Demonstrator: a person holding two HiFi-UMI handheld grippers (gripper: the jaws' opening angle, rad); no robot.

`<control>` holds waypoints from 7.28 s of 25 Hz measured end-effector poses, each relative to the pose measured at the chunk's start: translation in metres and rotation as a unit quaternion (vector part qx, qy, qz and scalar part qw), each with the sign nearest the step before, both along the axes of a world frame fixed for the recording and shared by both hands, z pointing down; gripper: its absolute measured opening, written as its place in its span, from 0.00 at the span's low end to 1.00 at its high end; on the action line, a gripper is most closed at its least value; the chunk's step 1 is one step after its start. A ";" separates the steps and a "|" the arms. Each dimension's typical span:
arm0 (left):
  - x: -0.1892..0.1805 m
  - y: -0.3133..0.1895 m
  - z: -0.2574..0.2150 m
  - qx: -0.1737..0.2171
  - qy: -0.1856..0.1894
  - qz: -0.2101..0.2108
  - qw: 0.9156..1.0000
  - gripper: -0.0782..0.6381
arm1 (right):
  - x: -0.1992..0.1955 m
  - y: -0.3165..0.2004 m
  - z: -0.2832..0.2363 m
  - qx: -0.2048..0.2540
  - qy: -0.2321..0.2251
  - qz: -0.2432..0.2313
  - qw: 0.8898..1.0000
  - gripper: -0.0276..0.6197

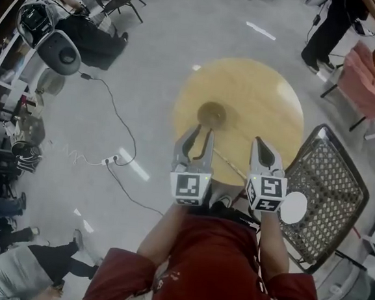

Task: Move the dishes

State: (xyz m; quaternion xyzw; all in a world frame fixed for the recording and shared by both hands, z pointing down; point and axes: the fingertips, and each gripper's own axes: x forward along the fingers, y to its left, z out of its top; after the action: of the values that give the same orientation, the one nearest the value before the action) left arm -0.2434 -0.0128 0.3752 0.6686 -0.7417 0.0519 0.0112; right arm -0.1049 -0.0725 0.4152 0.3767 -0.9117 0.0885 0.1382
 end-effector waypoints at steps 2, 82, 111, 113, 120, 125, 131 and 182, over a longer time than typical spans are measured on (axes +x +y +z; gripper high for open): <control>-0.004 0.000 -0.002 0.010 0.002 -0.005 1.000 0.26 | -0.004 0.001 0.007 -0.004 0.007 -0.005 1.000 0.05; -0.051 -0.052 0.036 0.025 0.072 0.027 0.997 0.12 | -0.058 0.060 0.191 -0.169 0.343 -0.225 0.896 0.11; 0.046 -0.072 -0.036 0.081 0.029 0.136 0.987 0.12 | 0.012 -0.025 0.000 0.050 0.076 0.061 0.994 0.11; 0.054 -0.072 -0.035 0.081 0.027 0.145 0.986 0.12 | 0.022 -0.026 -0.011 0.068 0.060 0.081 0.993 0.11; 0.088 -0.074 -0.041 0.090 0.025 0.184 0.979 0.12 | 0.069 -0.022 -0.038 0.108 0.012 0.154 0.982 0.11; 0.131 -0.080 -0.036 0.083 0.032 0.231 0.969 0.12 | 0.115 -0.020 -0.043 0.121 0.015 0.215 0.969 0.11; 0.184 -0.073 -0.038 0.081 0.039 0.294 0.952 0.12 | 0.170 0.001 -0.048 0.119 0.017 0.286 0.951 0.11; 0.446 0.022 0.007 0.018 0.033 0.534 0.845 0.12 | 0.453 0.169 0.125 -0.111 0.048 0.566 0.815 0.11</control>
State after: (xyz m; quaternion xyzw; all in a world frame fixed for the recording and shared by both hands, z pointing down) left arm 0.2023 0.0088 0.3817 0.9626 -0.2706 0.0144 -0.0064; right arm 0.3478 0.0967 0.5403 0.8123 -0.5135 0.2338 0.1478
